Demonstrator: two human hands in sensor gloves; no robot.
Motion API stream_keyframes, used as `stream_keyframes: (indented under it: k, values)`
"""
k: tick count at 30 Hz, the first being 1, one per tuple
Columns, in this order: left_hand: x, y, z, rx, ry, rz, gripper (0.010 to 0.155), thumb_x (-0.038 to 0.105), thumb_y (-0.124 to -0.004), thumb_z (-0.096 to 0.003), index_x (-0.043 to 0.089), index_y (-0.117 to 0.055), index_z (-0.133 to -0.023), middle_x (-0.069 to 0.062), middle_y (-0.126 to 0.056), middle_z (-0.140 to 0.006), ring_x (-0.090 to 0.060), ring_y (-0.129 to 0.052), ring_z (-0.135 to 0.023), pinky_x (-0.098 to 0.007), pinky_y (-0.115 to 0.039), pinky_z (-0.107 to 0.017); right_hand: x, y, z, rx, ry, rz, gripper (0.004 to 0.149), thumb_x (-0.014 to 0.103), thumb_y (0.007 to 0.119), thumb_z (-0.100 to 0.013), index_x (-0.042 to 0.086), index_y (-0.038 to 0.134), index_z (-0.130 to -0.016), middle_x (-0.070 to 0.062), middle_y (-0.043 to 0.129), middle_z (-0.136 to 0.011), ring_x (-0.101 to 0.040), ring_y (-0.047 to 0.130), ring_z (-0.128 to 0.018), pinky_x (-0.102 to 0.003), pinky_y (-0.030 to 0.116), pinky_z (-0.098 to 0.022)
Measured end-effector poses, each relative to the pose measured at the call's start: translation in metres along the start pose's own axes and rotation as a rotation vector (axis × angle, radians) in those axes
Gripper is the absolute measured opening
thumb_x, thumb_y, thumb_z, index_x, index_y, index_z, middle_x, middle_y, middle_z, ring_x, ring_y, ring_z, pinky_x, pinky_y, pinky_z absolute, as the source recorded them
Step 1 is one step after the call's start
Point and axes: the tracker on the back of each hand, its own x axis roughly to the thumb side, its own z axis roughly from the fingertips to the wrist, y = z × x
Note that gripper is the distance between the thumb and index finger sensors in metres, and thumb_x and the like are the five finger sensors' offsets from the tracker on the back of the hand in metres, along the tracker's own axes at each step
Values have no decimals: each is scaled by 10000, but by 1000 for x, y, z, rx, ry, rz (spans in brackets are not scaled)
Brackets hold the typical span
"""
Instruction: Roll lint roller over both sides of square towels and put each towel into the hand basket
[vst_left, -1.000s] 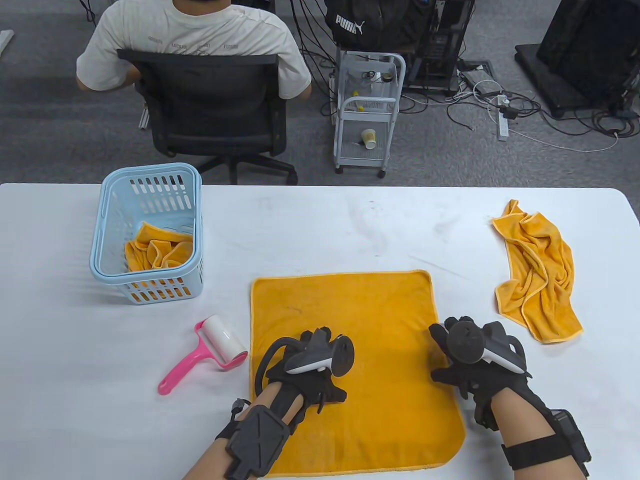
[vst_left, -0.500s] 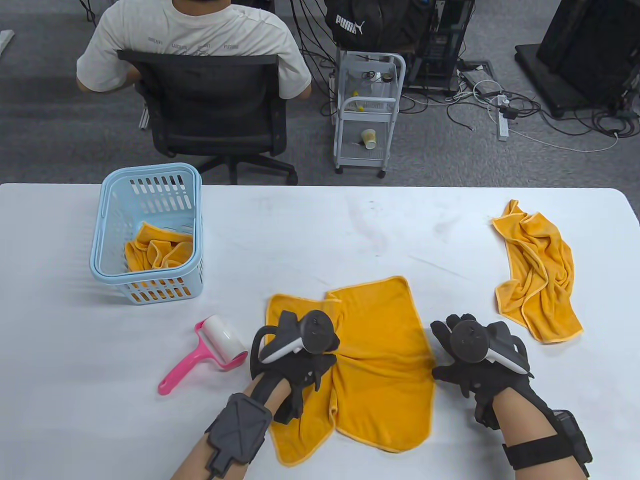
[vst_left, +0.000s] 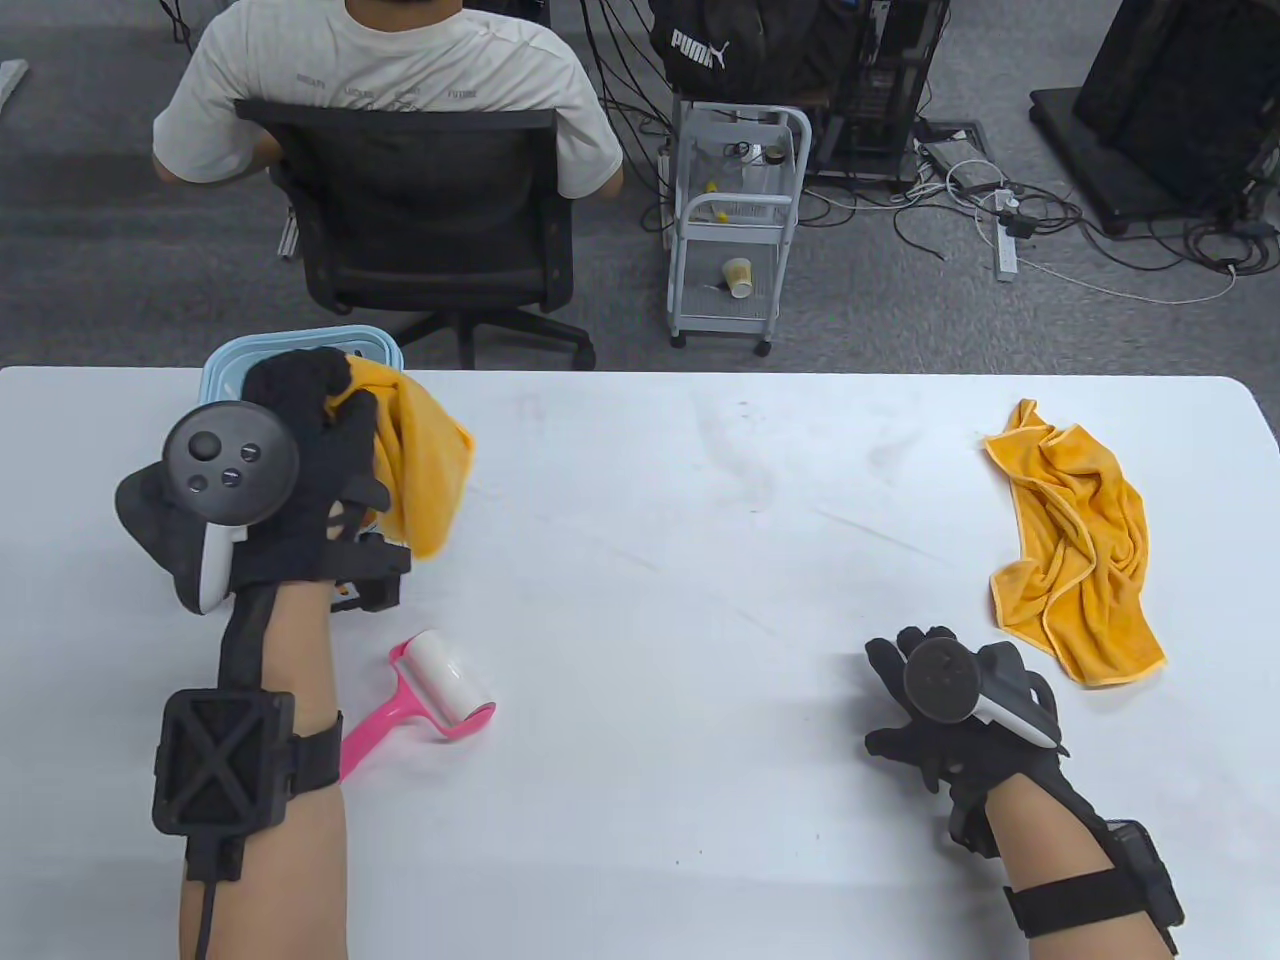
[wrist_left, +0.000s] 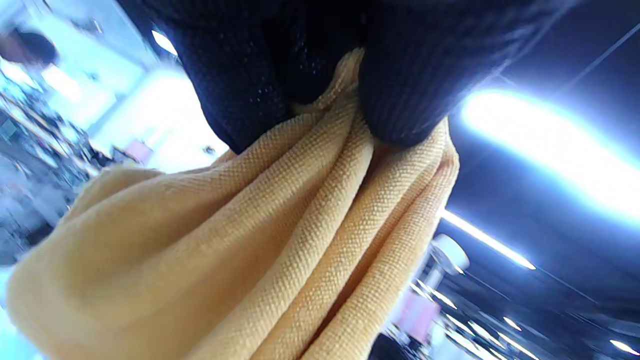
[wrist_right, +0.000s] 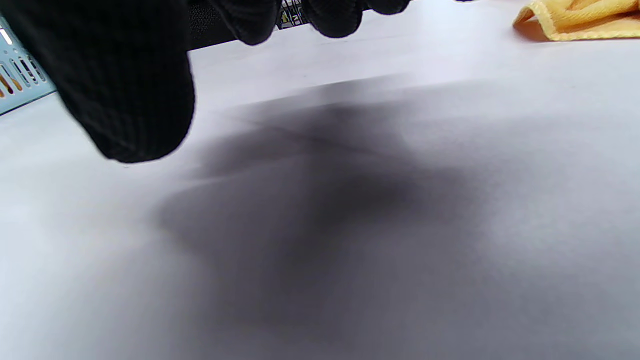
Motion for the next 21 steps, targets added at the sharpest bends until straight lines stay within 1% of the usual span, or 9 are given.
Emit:
stream_keyframes:
  k: [2, 4, 6, 7, 9, 11, 13, 18, 21]
  values:
    - [-17, -11, -7, 5, 54, -61, 441, 348, -902, -512, 384, -652, -873, 66, -689, -998, -199, -850, -875, -387, -890, -683, 0, 0, 0, 1, -1, 1, 928, 527, 919, -424, 226, 399, -1132, -207, 352, -1170, -516, 277, -1059, -734, 399, -696]
    - [-41, -38, -11, -50, 98, -150, 427, 318, -877, -522, 386, -680, -896, 63, -675, -1043, -222, -842, -924, -395, -857, -702, 1, 0, -1, 7, -4, 6, 930, 527, 919, -424, 225, 396, -1132, -208, 350, -1170, -517, 275, -1059, -734, 398, -696]
    - [-65, -72, -10, -249, 170, -201, 419, 335, -835, -525, 328, -768, -939, 4, -652, -1135, -318, -787, -1030, -452, -785, -708, 2, 0, -1, 10, -8, 9, 931, 527, 918, -425, 223, 394, -1132, -210, 349, -1170, -518, 275, -1058, -734, 397, -696]
    - [-73, -86, -6, -353, 174, -194, 471, 372, -830, -527, 309, -730, -984, -26, -565, -1173, -379, -663, -1075, -499, -718, -721, 2, 0, -1, 9, -9, 11, 932, 526, 919, -425, 222, 394, -1133, -209, 348, -1170, -518, 274, -1058, -734, 397, -696]
    - [-82, -103, 5, -343, 159, -229, 496, 402, -812, -526, 316, -703, -1002, -31, -537, -1179, -387, -610, -1089, -516, -683, -728, 3, 0, -2, 7, -12, 15, 932, 526, 919, -425, 225, 394, -1133, -208, 349, -1170, -518, 273, -1059, -734, 398, -696]
    - [-81, -112, 13, -394, 124, -241, 502, 418, -811, -523, 321, -702, -1003, -31, -528, -1185, -400, -577, -1099, -548, -636, -738, 3, 1, -2, 9, -14, 18, 932, 526, 919, -425, 223, 394, -1133, -211, 348, -1170, -518, 273, -1059, -735, 397, -696]
    - [-74, -114, 21, -386, 93, -252, 515, 429, -808, -521, 317, -692, -1010, -53, -526, -1186, -399, -570, -1100, -544, -620, -742, 4, 1, -2, 11, -14, 22, 932, 527, 919, -425, 223, 394, -1133, -209, 348, -1170, -518, 272, -1059, -734, 397, -696]
    - [-36, -114, 48, -406, -25, -219, 575, 493, -783, -514, 288, -661, -1037, -95, -515, -1194, -449, -567, -1094, -590, -593, -742, 5, 2, -2, 9, -16, 29, 931, 528, 918, -424, 226, 394, -1132, -209, 350, -1169, -516, 275, -1059, -734, 398, -696]
    - [-9, -120, 76, -435, -95, -174, 600, 511, -771, -513, 273, -648, -1049, -112, -517, -1195, -465, -575, -1089, -605, -587, -740, 5, 3, -3, 9, -14, 31, 930, 527, 918, -425, 224, 395, -1131, -207, 350, -1170, -516, 275, -1059, -734, 398, -696]
